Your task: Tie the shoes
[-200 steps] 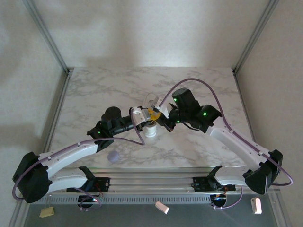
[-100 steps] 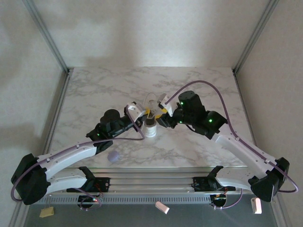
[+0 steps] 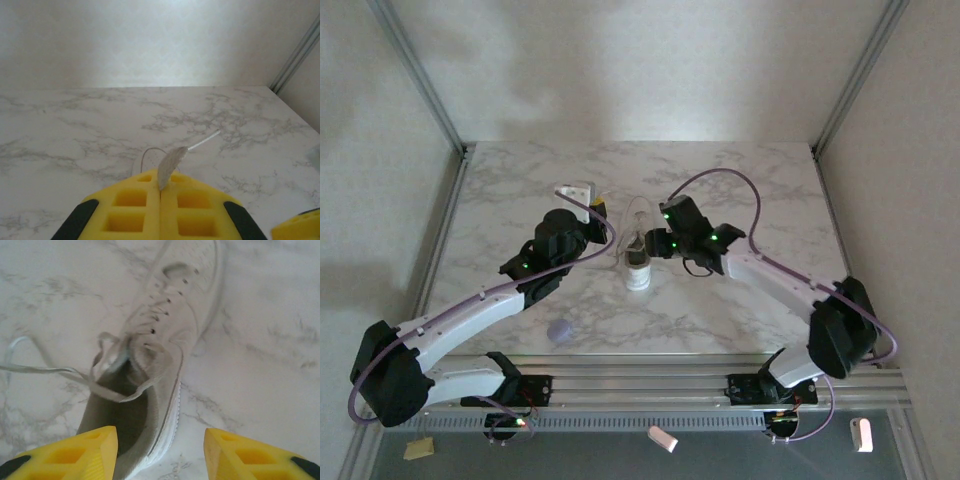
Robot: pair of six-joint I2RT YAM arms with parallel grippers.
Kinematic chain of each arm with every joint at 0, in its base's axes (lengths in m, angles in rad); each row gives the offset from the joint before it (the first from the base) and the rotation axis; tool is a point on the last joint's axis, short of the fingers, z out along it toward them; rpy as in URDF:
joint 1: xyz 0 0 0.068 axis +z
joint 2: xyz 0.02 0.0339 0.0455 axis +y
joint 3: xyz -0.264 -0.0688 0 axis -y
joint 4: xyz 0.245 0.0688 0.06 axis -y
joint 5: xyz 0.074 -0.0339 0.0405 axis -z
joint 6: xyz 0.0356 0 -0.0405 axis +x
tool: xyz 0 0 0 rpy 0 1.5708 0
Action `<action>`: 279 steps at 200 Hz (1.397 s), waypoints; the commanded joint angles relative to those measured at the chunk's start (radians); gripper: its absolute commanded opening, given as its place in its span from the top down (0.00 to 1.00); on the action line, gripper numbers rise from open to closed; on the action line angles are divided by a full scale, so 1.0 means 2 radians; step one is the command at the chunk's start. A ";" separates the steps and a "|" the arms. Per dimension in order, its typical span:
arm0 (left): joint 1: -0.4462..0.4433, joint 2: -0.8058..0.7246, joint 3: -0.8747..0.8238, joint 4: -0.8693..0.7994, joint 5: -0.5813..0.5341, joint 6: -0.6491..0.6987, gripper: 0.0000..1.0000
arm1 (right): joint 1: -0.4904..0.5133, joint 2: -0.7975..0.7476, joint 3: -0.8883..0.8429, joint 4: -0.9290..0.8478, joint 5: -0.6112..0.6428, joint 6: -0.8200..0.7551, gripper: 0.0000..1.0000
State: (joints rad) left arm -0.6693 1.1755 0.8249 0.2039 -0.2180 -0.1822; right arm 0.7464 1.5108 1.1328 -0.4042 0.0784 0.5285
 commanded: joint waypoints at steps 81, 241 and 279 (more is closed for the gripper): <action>0.005 -0.027 -0.011 -0.034 0.011 -0.020 1.00 | -0.026 0.107 0.049 0.039 -0.044 0.127 0.59; 0.042 -0.039 -0.044 -0.010 0.077 -0.026 1.00 | -0.026 0.069 0.052 0.040 -0.103 0.091 1.00; 0.061 -0.032 -0.095 0.034 0.156 -0.005 1.00 | -0.027 0.061 0.066 0.035 -0.137 0.067 0.99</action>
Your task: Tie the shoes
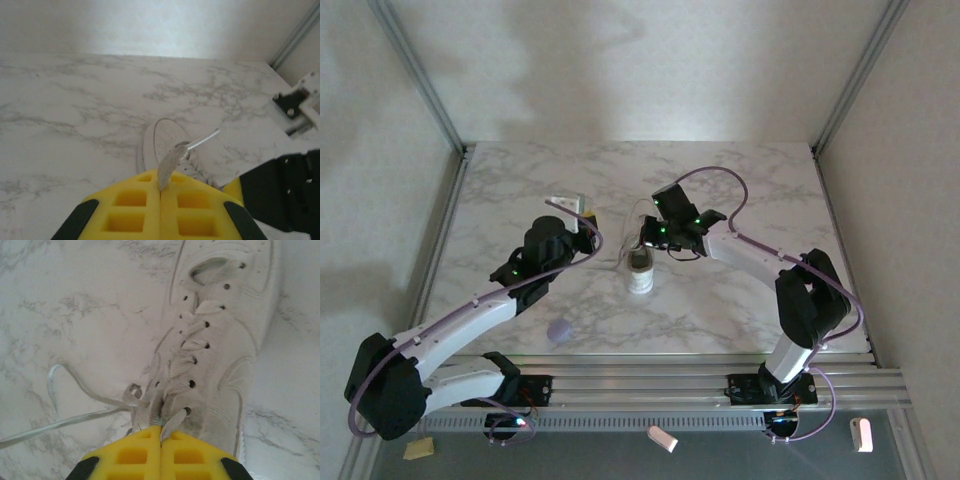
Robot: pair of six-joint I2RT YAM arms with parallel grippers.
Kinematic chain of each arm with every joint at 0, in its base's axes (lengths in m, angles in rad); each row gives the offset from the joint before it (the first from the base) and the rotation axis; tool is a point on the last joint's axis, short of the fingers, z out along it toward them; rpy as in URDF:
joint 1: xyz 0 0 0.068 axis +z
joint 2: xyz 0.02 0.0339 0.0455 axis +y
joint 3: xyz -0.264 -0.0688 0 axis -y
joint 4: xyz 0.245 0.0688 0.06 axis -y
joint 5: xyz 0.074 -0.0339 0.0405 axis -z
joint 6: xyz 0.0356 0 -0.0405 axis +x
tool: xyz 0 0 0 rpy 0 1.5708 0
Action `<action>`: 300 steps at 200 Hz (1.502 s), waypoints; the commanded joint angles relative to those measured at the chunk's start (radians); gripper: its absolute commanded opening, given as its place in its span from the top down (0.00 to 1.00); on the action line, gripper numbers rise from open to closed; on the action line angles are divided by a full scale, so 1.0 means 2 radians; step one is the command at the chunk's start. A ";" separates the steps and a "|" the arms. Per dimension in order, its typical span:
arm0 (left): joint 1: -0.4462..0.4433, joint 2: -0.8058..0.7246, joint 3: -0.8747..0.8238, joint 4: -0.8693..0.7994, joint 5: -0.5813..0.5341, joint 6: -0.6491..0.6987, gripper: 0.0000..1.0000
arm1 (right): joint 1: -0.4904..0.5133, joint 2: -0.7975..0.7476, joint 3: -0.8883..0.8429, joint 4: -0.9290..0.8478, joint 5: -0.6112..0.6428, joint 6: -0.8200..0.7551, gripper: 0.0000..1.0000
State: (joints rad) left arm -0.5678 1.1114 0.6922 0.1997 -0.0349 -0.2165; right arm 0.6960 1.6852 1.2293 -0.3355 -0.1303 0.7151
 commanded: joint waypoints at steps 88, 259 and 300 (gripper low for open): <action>0.025 0.047 -0.046 0.069 0.095 0.046 1.00 | -0.014 -0.014 0.006 0.026 -0.022 0.022 0.86; 0.109 0.068 -0.052 0.098 0.154 -0.042 1.00 | 0.087 0.054 0.172 -0.210 0.081 -0.547 0.45; 0.136 0.062 -0.066 0.113 0.180 -0.064 1.00 | 0.087 0.100 0.222 -0.246 0.088 -0.572 0.49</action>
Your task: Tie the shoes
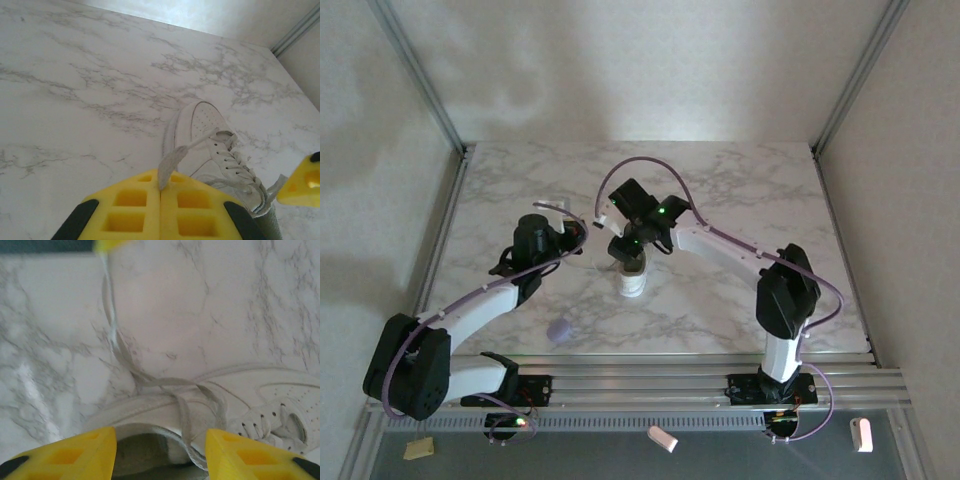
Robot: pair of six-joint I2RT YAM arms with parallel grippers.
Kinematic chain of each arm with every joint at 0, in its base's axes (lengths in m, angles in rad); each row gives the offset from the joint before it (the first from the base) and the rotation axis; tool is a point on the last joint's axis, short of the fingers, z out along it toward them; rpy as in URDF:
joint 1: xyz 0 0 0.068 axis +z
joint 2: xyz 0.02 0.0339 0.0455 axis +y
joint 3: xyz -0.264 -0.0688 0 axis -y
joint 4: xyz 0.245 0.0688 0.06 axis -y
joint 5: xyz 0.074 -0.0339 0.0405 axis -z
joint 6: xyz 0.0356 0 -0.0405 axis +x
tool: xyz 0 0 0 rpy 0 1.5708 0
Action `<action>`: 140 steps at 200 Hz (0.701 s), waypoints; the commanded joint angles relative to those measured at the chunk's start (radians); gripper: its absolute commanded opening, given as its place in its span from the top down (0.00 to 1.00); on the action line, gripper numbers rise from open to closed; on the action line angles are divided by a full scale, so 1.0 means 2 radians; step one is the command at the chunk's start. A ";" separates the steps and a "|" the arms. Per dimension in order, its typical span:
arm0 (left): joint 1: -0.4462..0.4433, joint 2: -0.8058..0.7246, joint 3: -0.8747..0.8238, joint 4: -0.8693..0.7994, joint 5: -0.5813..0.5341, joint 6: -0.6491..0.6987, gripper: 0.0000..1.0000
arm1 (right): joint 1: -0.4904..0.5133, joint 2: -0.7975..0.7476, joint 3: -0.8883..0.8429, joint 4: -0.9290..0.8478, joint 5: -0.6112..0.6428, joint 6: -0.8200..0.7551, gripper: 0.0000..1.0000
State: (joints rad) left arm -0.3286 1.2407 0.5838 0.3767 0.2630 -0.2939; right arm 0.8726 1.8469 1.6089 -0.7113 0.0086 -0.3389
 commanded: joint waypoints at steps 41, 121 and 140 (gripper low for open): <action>0.030 0.002 -0.019 0.033 0.050 -0.034 1.00 | 0.005 0.053 0.064 -0.087 0.031 -0.064 0.49; 0.033 0.002 -0.023 0.042 0.056 -0.036 1.00 | 0.009 0.088 0.077 -0.093 0.106 -0.081 0.54; 0.034 0.002 -0.023 0.041 0.058 -0.036 1.00 | 0.009 0.090 0.077 -0.091 0.108 -0.082 0.64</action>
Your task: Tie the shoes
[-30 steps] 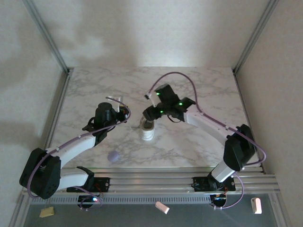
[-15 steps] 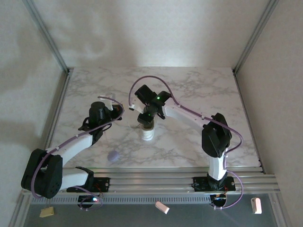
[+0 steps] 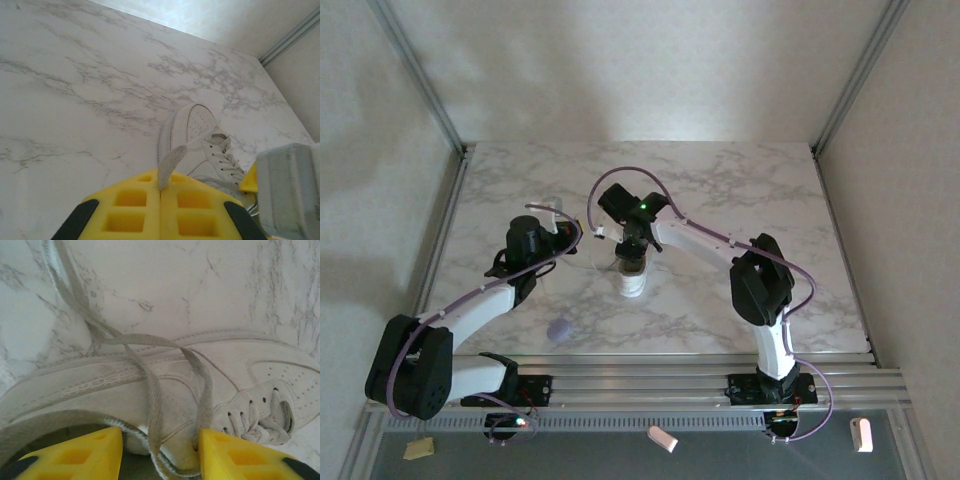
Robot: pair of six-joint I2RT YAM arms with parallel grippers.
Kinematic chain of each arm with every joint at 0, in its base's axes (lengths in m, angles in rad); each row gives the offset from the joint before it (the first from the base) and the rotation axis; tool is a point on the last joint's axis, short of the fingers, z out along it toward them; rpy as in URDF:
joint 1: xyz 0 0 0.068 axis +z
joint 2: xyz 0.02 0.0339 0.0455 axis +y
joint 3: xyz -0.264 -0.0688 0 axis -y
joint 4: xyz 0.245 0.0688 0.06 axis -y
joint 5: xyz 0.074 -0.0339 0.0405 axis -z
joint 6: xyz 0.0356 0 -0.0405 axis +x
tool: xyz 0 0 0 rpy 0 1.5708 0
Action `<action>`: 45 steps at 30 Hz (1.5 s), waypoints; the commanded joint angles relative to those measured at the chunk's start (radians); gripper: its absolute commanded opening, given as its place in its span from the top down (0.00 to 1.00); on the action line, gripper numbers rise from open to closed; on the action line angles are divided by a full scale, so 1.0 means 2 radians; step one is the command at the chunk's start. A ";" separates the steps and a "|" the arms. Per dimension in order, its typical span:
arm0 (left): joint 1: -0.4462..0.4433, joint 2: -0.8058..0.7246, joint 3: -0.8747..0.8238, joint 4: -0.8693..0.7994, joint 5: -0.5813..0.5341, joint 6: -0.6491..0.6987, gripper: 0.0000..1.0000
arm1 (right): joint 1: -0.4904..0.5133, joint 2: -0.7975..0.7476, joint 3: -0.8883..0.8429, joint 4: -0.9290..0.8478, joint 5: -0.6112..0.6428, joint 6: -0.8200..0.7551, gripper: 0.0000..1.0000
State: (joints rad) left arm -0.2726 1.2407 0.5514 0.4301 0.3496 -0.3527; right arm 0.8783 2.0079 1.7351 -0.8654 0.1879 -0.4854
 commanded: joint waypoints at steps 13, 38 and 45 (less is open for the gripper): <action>0.010 -0.004 -0.010 0.013 0.015 0.001 1.00 | 0.003 -0.037 -0.014 0.021 -0.025 0.005 1.00; -0.049 0.157 0.110 -0.028 0.128 0.197 1.00 | -0.056 -0.189 -0.192 0.165 -0.193 0.041 1.00; -0.046 0.195 0.131 -0.053 0.159 0.256 1.00 | -0.059 -0.218 -0.232 0.213 -0.204 0.043 1.00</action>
State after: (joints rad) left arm -0.3695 1.6005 0.7910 0.3630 0.6048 0.0677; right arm 0.7658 1.6089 1.2957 -0.5152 -0.1852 -0.3935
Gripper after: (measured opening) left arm 0.038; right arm 0.061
